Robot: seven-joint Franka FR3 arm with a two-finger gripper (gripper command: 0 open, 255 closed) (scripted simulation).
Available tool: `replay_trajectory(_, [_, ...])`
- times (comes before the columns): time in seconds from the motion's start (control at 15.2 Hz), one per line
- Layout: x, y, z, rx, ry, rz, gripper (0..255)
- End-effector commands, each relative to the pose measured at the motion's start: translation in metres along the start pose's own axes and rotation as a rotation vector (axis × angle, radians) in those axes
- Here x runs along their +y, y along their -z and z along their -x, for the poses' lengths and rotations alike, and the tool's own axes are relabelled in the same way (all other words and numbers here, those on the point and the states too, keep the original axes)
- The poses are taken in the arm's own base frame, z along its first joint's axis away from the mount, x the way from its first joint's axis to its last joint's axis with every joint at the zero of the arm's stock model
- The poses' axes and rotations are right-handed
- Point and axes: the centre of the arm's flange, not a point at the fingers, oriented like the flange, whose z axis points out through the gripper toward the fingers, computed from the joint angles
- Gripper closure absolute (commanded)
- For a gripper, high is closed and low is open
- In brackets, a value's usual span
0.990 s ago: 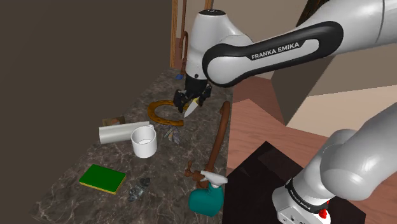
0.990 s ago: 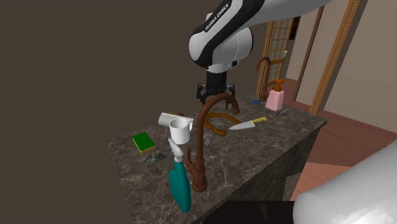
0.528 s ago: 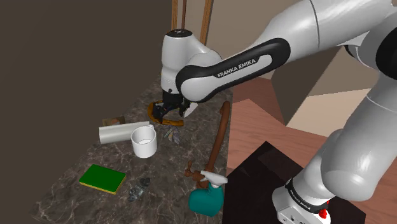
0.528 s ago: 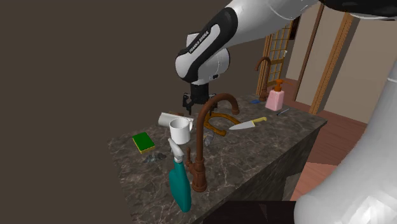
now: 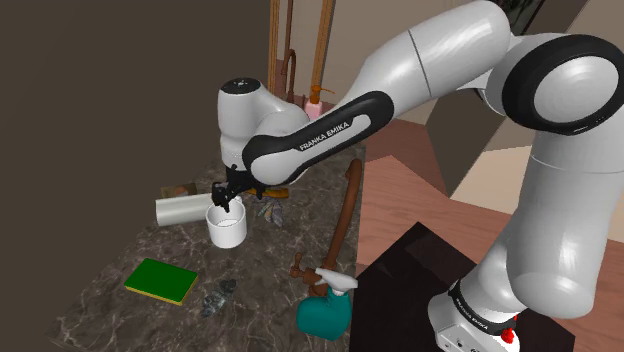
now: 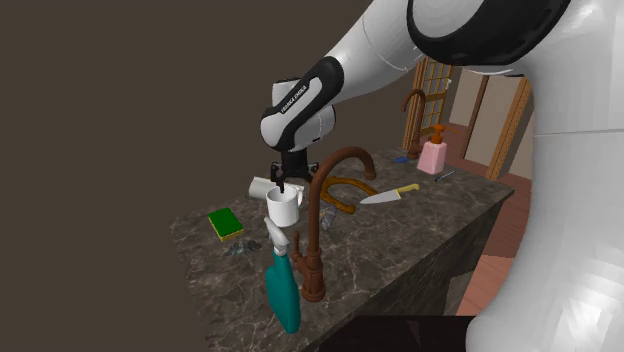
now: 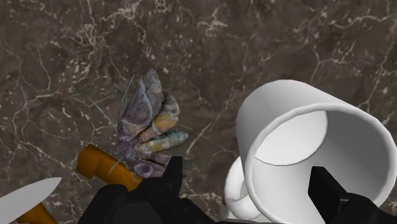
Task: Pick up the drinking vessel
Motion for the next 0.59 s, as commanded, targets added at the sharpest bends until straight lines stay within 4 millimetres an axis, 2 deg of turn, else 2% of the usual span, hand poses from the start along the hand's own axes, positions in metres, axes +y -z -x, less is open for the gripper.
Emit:
replay_trajectory(0.0, [-0.003,-0.012,0.000,0.000,0.000,0.000,0])
replay_trajectory(0.26, [-0.004,-0.033,0.002,0.000,0.000,0.000,0])
replay_trajectory(0.4, [-0.004,-0.036,0.002,0.000,0.000,0.000,0])
replay_trajectory(0.46, [-0.003,-0.036,0.002,0.000,0.000,0.000,255])
replay_trajectory(0.53, [-0.003,-0.036,0.002,0.000,0.000,0.000,255])
